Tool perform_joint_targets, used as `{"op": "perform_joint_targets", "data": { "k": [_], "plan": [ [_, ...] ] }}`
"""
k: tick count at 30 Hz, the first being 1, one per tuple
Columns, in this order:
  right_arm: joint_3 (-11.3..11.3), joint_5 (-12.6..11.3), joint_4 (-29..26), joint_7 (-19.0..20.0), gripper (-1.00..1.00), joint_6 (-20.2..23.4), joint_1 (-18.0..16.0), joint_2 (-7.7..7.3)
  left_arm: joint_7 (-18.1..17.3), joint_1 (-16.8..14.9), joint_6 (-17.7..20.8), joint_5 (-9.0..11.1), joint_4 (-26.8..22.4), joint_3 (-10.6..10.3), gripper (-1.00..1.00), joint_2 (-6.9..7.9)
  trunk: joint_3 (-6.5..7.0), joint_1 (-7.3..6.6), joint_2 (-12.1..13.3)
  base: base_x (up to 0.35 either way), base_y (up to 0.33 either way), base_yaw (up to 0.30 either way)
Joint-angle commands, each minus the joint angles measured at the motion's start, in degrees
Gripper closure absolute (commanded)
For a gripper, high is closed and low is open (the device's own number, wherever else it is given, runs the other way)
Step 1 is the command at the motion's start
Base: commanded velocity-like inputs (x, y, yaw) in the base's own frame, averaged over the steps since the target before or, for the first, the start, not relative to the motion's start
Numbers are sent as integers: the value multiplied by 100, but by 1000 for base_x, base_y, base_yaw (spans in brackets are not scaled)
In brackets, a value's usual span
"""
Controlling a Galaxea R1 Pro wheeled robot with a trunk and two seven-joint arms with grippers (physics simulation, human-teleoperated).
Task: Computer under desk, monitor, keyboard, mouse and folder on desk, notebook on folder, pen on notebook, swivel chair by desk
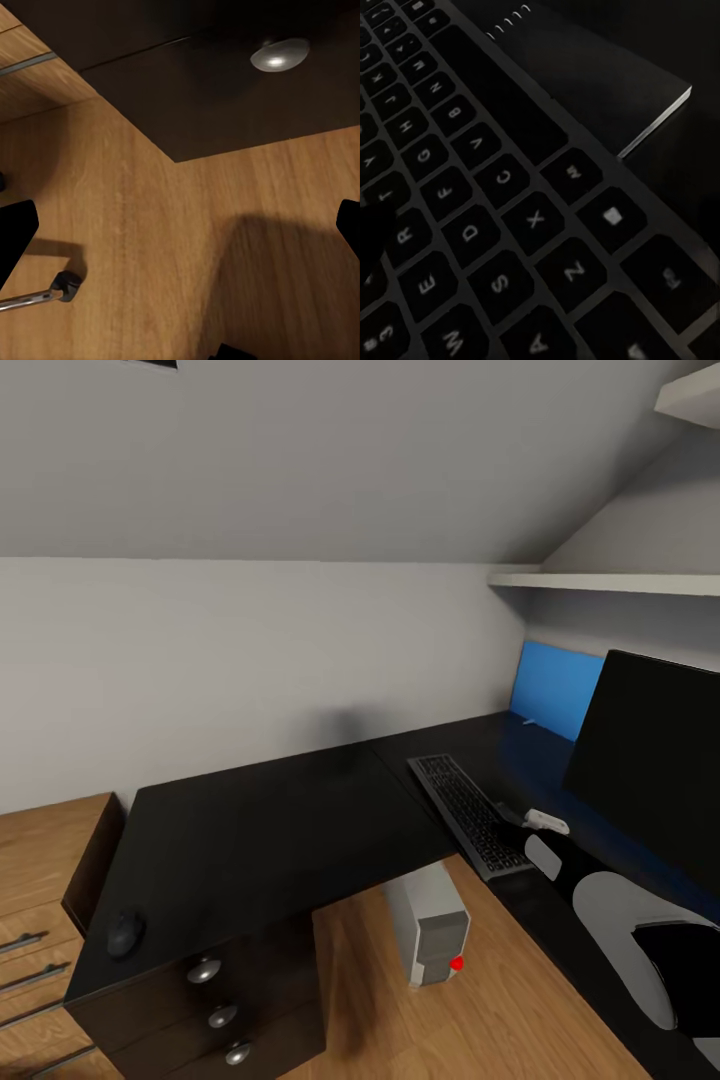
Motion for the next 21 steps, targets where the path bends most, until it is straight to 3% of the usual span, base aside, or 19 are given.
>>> {"op": "perform_joint_targets", "data": {
  "k": [1, 21],
  "plan": [
    [47, -46, -16, -35, -100, 34, -1, -4, 32, -6, -38, 60, 2, -46, -100, 4, -6, 0, -4, 0, 0, 0],
    [52, -46, -23, -26, -100, 34, -1, -13, 28, -6, -46, 61, 2, -21, -100, 21, -6, 0, -4, 0, -2, 0]
  ]
}}
